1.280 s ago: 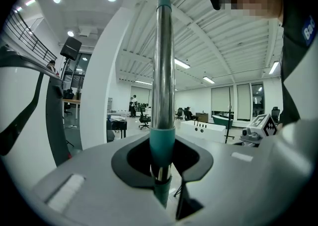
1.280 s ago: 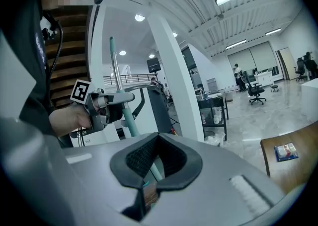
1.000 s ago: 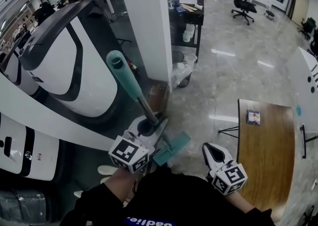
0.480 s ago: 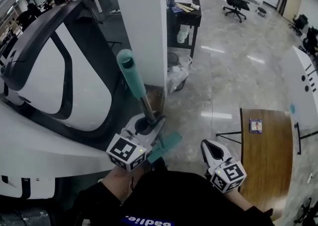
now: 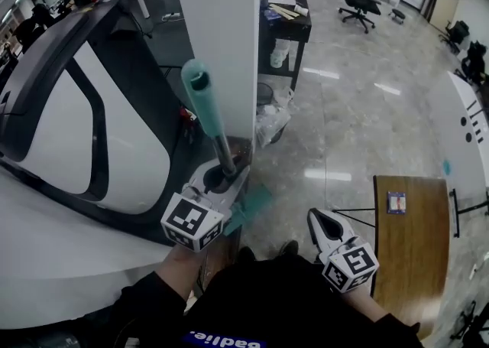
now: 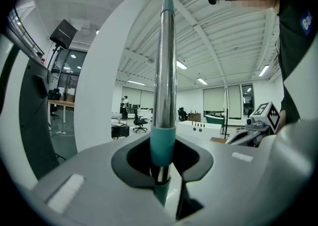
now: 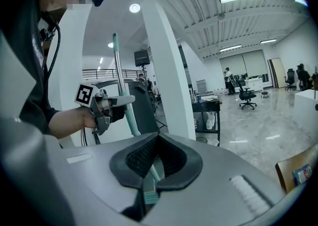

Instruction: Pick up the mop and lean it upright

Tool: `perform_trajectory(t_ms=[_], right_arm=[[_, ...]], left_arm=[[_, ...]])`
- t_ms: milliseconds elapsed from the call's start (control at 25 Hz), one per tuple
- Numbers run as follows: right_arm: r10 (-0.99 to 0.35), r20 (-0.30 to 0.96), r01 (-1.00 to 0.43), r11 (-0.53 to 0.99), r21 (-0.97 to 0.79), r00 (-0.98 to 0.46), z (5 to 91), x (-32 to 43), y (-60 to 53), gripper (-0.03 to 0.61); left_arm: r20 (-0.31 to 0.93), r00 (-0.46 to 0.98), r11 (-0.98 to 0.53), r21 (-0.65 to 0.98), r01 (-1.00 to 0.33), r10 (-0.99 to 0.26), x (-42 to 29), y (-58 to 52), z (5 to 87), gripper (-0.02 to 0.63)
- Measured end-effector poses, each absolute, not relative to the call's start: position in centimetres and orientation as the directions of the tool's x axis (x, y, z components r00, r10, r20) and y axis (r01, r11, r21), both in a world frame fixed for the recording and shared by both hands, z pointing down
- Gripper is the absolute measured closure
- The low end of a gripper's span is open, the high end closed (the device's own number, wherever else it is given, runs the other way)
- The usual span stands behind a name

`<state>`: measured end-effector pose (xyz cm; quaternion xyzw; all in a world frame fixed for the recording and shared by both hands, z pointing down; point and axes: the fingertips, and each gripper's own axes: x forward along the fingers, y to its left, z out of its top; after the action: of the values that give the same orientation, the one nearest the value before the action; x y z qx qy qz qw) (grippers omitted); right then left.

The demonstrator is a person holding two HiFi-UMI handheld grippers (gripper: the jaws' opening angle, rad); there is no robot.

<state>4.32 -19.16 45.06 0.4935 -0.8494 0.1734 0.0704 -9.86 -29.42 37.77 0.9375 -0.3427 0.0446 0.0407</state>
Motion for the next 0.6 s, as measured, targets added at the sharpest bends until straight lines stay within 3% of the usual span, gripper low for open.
perform_trajectory(t_ms=[600], right_arm=[[-0.765, 0.245, -0.802, 0.556, -0.217, -0.596, 44.7, 10.9, -34.2, 0.574]], left_arm=[[0.163, 0.683, -0.677, 0.1, -0.73, -0.712, -4.7, -38.9, 40.2, 0.517]])
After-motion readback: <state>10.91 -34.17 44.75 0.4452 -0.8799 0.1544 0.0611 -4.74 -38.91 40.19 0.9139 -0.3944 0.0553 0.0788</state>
